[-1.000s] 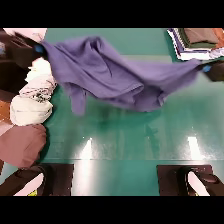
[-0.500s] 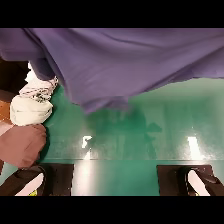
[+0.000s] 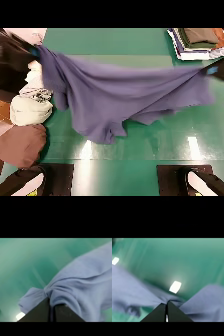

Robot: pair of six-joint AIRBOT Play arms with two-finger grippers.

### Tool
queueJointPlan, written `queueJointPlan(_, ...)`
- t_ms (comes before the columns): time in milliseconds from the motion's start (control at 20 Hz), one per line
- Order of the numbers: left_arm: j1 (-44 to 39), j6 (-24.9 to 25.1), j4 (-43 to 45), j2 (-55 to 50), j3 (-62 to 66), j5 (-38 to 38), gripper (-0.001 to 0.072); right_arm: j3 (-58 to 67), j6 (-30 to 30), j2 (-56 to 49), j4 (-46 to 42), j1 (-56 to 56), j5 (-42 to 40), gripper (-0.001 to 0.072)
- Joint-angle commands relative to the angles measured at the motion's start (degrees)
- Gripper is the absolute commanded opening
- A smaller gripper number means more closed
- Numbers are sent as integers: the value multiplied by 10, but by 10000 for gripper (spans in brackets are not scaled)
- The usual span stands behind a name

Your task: Fold the shirts.

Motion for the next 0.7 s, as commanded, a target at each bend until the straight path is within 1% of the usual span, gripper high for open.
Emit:
queueJointPlan(0,0,0,11,-75,-134,91,26,-145,4,-42,1,57,-118,11)
queueJointPlan(150,0,-5,5,-176,-145,177,26,-198,2,-102,2,76,-233,11)
queueJointPlan(250,0,-6,-11,-225,-145,231,26,-201,-3,-144,3,83,-284,12)
queueJointPlan(300,0,-18,-11,-243,-145,253,28,-196,-3,-163,3,83,-301,12)
queueJointPlan(350,0,-33,-10,-254,-145,267,120,-188,-3,-181,3,83,-313,13)
queueJointPlan(400,0,-42,-9,-258,-145,273,461,-177,-3,-197,3,80,-317,35)
queueJointPlan(450,1,-45,-5,-258,-142,272,632,-160,-2,-214,3,73,-310,251)
queueJointPlan(500,4,-44,7,-258,-129,250,610,-138,-2,-228,3,64,-291,399)
queueJointPlan(600,33,-63,16,-246,-94,167,610,-92,-5,-240,3,37,-224,399)
queueJointPlan(650,51,-73,14,-231,-89,131,610,-80,-23,-234,3,19,-191,398)
